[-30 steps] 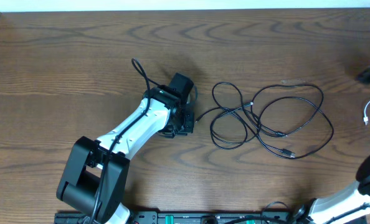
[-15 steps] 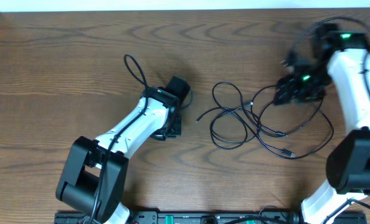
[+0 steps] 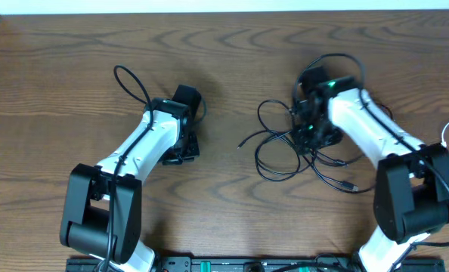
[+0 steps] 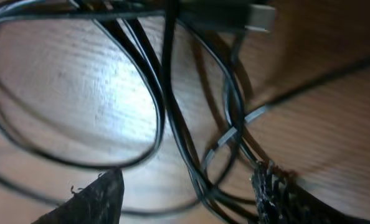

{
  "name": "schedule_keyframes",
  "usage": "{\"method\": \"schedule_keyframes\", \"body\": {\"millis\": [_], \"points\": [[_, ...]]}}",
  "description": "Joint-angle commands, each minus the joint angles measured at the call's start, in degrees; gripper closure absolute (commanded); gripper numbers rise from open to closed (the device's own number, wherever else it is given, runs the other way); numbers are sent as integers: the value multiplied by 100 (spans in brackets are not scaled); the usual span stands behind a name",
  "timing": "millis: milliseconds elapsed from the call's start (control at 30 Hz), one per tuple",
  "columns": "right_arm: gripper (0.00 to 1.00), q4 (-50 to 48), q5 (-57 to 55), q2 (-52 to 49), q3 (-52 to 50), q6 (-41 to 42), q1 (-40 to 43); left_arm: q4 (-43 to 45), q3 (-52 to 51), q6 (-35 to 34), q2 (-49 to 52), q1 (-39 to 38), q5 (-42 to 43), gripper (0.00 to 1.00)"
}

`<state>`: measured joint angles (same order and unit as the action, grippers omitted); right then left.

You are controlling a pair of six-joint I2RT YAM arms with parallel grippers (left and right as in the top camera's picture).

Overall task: Untangle cables
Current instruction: 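Move the right gripper back to the black cable pile and grasp a cable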

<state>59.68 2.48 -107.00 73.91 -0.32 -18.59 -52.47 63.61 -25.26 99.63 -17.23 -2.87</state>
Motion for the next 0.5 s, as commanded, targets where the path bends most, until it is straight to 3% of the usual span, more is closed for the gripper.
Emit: {"method": "schedule_keyframes", "body": {"millis": [0,33,100,133,167,300,467], "points": [[38,-398,-367,-24,-273,557,-203,-24,37,-31,-63,24,83,68],[42,-592,-365,-24,-369,654,-254,-24,37,-31,-63,24,94,69],[64,-741,-365,-24,-442,761,-282,-39,37,-31,-63,24,94,68],[90,-780,-363,-24,-448,798,-284,-44,37,-31,-63,24,96,68],[99,-789,-363,-24,-448,831,-284,-48,37,-31,-63,24,94,68],[99,-706,-343,26,-282,866,-278,-63,37,-31,-63,24,96,68],[99,7,-341,474,944,839,-164,-61,37,-31,-63,24,94,68]]}}
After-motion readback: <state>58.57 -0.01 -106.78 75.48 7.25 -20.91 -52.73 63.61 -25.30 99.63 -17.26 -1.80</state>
